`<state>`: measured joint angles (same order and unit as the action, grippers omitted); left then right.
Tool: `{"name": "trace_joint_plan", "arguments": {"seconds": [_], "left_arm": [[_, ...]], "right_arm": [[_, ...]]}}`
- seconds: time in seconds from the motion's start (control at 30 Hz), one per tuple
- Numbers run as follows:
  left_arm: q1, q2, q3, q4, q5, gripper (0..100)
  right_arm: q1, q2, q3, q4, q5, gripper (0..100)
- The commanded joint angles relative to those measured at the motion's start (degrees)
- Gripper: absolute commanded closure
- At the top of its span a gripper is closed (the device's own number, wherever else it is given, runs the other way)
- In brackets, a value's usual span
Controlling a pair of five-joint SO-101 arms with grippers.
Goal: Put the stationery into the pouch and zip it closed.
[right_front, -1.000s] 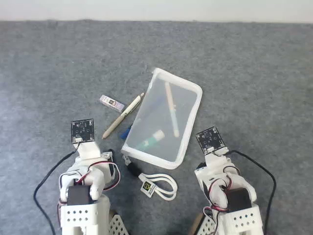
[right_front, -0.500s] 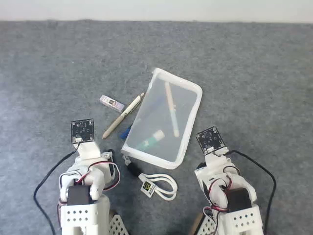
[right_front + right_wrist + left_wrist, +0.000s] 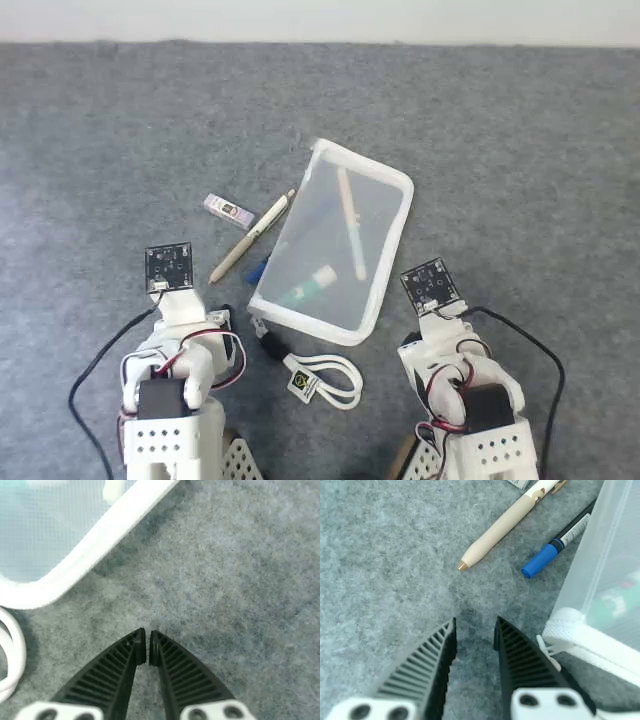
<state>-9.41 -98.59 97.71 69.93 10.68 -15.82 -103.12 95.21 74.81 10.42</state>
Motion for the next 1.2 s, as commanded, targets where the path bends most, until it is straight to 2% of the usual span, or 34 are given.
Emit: {"name": "trace_joint_plan", "arguments": {"seconds": [0.0,0.43,0.53,0.63,0.77,1.0,1.07,1.17], "left_arm": [[-0.2,-1.0,-1.9,0.4,-0.2,88],[0.2,-1.0,-1.9,0.4,-0.2,88],[2.5,-1.0,-2.1,0.4,-0.4,88],[6.2,-1.1,-4.5,-1.0,-0.4,88],[6.2,-1.1,-7.0,-1.7,-0.4,88],[6.2,-1.1,-7.3,-7.3,-0.4,88],[5.3,-1.1,-7.5,-8.0,-2.8,88],[-1.1,-1.1,-8.4,-8.1,-10.7,88]], "right_arm": [[0.1,-0.8,1.2,0.1,-0.3,98.0],[0.0,-0.8,1.2,0.1,-0.5,97.9],[0.0,-0.8,1.2,0.1,-0.5,97.9],[-0.7,-0.8,1.2,0.1,-0.3,97.9],[-2.9,-0.8,1.2,0.1,-0.4,97.9],[0.2,-0.8,1.1,0.2,-0.2,97.8],[0.9,-0.8,1.1,0.3,-0.2,97.8],[1.1,-0.8,0.7,0.1,-0.2,97.8]]}}
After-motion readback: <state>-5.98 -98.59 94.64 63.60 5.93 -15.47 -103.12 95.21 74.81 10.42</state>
